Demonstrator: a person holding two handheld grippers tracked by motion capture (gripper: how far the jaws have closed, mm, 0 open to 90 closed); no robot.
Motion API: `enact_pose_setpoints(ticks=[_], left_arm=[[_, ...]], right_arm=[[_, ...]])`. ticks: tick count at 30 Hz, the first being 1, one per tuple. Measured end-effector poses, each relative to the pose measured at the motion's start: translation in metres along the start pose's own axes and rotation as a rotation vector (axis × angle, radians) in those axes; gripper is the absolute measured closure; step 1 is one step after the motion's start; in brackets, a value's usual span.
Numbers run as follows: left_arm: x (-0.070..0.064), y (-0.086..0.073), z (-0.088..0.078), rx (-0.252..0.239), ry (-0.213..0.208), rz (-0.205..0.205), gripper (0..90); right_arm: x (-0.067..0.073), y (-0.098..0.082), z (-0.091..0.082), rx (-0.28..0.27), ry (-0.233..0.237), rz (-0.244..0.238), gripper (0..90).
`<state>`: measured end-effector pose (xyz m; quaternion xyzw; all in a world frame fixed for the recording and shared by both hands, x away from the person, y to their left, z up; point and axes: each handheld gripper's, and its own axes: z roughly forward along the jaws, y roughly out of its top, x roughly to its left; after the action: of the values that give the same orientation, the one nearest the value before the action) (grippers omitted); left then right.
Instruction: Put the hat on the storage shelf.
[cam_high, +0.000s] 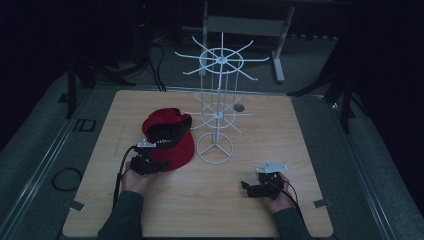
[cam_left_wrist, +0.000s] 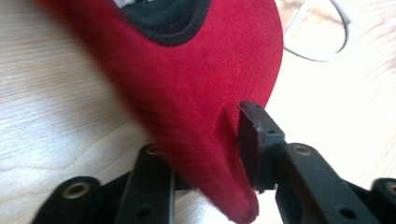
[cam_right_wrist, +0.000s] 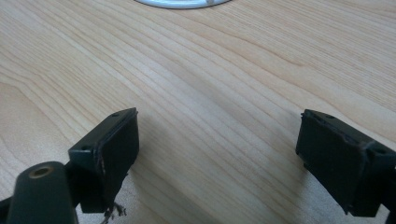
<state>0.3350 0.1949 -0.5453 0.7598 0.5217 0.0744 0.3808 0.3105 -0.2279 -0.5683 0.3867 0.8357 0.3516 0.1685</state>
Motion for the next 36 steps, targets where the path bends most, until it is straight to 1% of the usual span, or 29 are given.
enact_pose_setpoints(ticks=[2,3,4,5,6,7,8,9,11,12,13,15,16,19,22,25,28,31,34,36], left_arm=[[0.0,-0.001,-0.002,-0.009,0.0,-0.001,75.5],[0.0,-0.001,-0.002,-0.009,0.0,-0.001,75.5],[0.001,-0.005,-0.007,-0.059,0.01,-0.007,80.5],[0.001,-0.007,-0.008,-0.075,0.019,-0.003,82.3],[0.003,-0.009,-0.01,-0.093,0.02,-0.008,84.2],[0.004,-0.011,-0.011,-0.107,0.025,0.002,85.6],[0.003,-0.012,-0.011,-0.113,0.032,0.014,85.7],[0.003,-0.013,-0.011,-0.117,0.031,0.011,85.8],[0.006,-0.014,-0.011,-0.132,0.024,-0.009,85.9],[0.006,-0.014,-0.011,-0.132,0.024,-0.009,85.9],[0.008,-0.016,-0.01,-0.15,0.006,-0.037,85.9],[0.01,-0.017,-0.01,-0.16,-0.002,-0.059,86.0],[0.011,-0.018,-0.01,-0.163,-0.003,-0.064,86.0],[0.014,-0.018,-0.013,-0.175,0.015,-0.068,86.0],[0.016,-0.017,-0.016,-0.2,0.022,-0.067,86.0],[0.018,-0.016,-0.019,-0.221,0.026,-0.074,86.0],[0.021,-0.016,-0.021,-0.232,0.028,-0.081,86.0],[0.023,-0.016,-0.024,-0.24,0.039,-0.089,86.0],[0.024,-0.015,-0.027,-0.245,0.051,-0.085,86.0],[0.024,-0.015,-0.028,-0.252,0.053,-0.091,86.0]], right_arm=[[0.0,0.0,0.0,-0.001,0.0,0.001,13.1],[0.0,0.0,0.0,-0.003,0.0,-0.001,13.1],[-0.001,0.0,0.001,-0.002,-0.001,-0.002,13.1],[-0.001,0.001,0.001,-0.002,-0.001,-0.001,13.1],[-0.001,0.001,0.001,-0.003,-0.001,-0.003,13.1],[-0.001,0.001,0.001,-0.003,-0.001,-0.003,13.1],[-0.001,0.001,0.001,-0.003,-0.001,-0.004,13.1],[-0.001,0.001,0.001,-0.004,-0.001,-0.004,13.1],[-0.001,0.001,0.001,-0.004,-0.001,-0.004,13.1],[-0.001,0.001,0.001,-0.003,-0.001,-0.004,13.1],[-0.001,0.001,0.001,-0.003,-0.001,-0.004,13.1],[-0.001,0.001,0.001,-0.004,-0.001,-0.004,13.1],[-0.001,0.001,0.001,-0.004,-0.001,-0.004,13.1],[-0.001,0.001,0.001,-0.003,-0.001,-0.004,13.1],[-0.001,0.001,0.001,-0.003,-0.001,-0.004,13.1],[-0.001,0.001,0.001,-0.004,0.0,-0.005,13.1],[-0.001,0.001,0.001,-0.004,0.0,-0.005,13.1],[-0.001,0.001,0.001,-0.003,0.0,-0.005,13.1],[-0.001,0.001,0.001,-0.003,-0.001,-0.005,13.1],[-0.001,0.001,0.001,-0.004,-0.001,-0.006,13.1]])
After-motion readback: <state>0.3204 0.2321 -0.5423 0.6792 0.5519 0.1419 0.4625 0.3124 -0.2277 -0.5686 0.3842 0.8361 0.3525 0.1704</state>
